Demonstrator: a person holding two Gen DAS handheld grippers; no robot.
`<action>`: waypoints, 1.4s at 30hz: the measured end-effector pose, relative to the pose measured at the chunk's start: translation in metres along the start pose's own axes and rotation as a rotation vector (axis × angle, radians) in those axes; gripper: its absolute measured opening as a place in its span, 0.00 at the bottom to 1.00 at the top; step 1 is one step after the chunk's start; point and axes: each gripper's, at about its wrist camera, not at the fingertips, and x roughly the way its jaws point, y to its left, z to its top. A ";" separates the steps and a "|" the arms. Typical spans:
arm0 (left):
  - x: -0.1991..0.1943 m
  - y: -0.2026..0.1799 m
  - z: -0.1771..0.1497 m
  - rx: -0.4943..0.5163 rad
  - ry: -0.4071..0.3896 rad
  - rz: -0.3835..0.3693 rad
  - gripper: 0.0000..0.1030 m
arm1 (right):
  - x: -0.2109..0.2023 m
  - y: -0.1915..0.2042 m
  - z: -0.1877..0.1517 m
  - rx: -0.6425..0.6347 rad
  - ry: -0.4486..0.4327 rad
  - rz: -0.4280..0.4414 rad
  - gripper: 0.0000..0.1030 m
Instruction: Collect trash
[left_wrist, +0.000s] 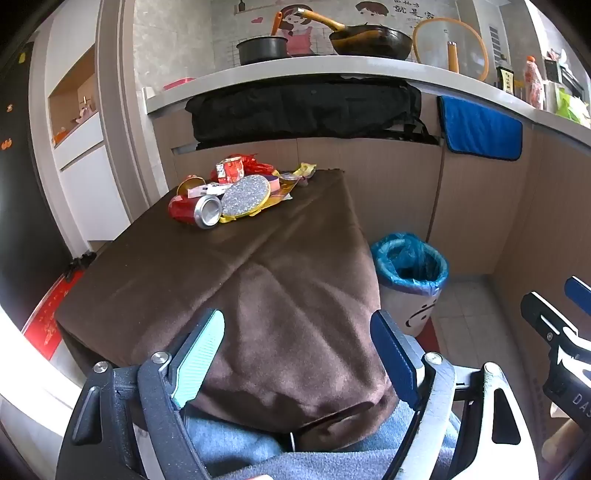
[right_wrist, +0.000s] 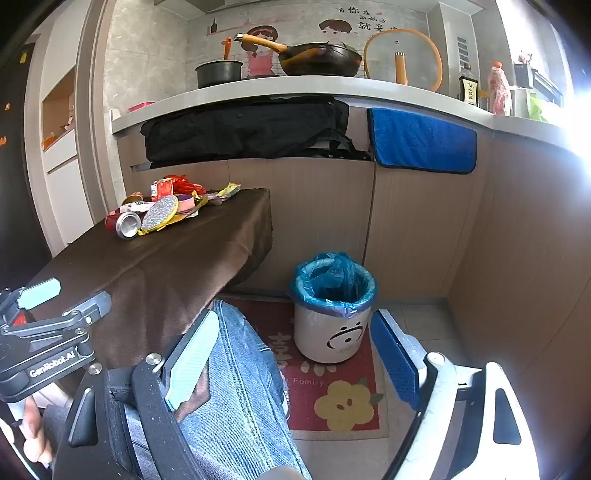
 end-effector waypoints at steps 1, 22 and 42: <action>0.000 0.000 0.000 -0.001 -0.002 -0.001 0.79 | 0.000 0.000 0.000 0.004 0.000 0.004 0.80; 0.007 0.006 -0.003 -0.003 -0.007 0.000 0.79 | -0.001 0.000 0.001 0.001 -0.002 0.001 0.80; 0.005 0.007 -0.003 -0.008 -0.003 0.001 0.79 | -0.002 -0.001 0.002 0.000 -0.003 0.001 0.80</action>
